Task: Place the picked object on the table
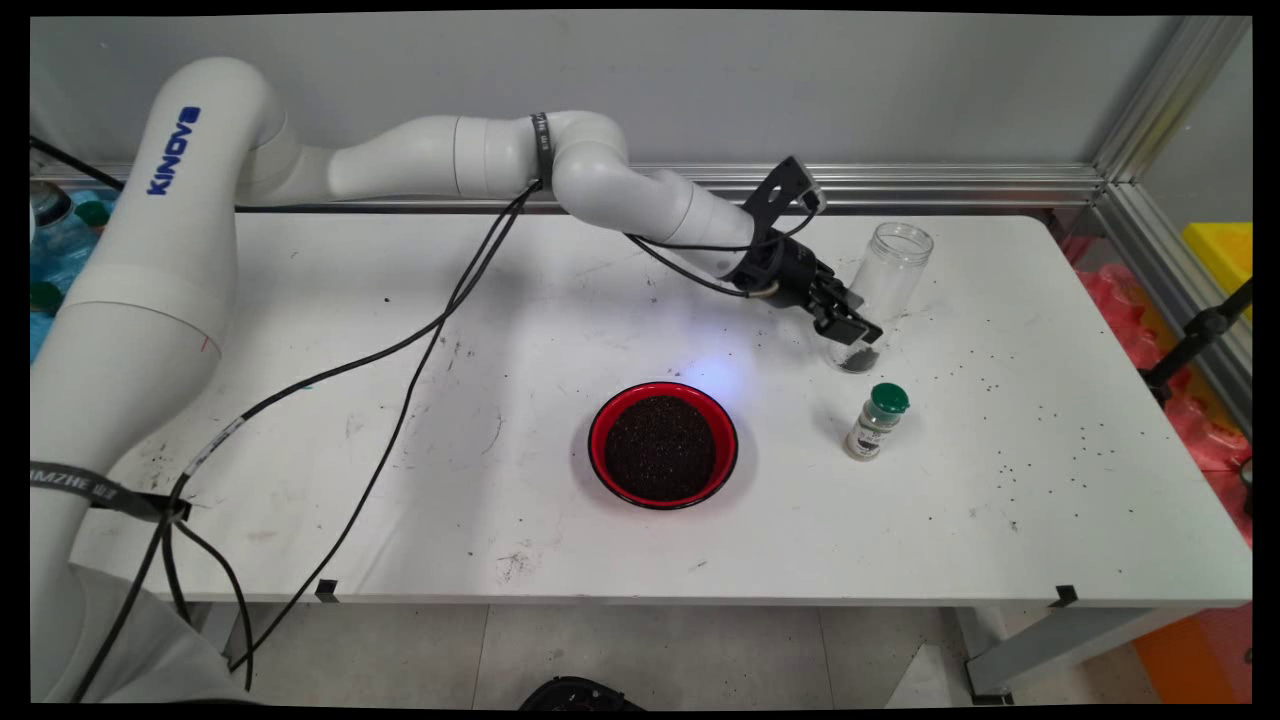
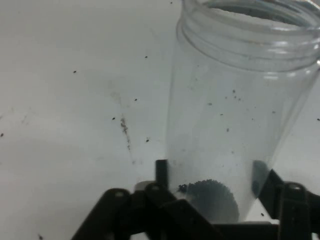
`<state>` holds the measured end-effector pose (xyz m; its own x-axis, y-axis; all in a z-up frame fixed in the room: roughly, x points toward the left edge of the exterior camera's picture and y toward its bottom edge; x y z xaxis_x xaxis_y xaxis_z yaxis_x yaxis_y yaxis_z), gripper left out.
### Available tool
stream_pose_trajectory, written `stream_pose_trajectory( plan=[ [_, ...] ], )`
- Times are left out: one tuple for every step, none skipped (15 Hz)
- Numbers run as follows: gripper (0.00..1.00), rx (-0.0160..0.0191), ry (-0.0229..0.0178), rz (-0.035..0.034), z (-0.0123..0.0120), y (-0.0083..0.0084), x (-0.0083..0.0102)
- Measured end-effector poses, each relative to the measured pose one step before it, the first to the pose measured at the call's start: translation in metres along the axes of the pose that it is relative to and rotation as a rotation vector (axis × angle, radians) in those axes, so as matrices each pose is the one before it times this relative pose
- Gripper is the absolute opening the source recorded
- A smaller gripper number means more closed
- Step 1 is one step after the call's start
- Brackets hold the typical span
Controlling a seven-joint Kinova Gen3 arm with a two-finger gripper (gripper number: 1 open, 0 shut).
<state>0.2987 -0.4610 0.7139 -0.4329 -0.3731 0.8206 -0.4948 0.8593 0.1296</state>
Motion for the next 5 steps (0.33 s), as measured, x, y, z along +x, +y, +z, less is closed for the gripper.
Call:
stream_pose_trajectory(
  plan=[
    [0.0, -0.00138, 0.00079, 0.00167, 0.0003, 0.00015, -0.00016],
    [1.0, -0.00251, 0.00174, 0.00181, 0.00041, 0.00035, -0.0002],
    [1.0, -0.00263, 0.00171, 0.00237, 0.00013, 0.00048, -0.00018],
    [1.0, -0.00216, -0.00042, 0.00204, -0.00033, 0.00044, -0.00054],
    [1.0, -0.00144, -0.00152, 0.00236, -0.00065, 0.00032, -0.00056]
  ],
)
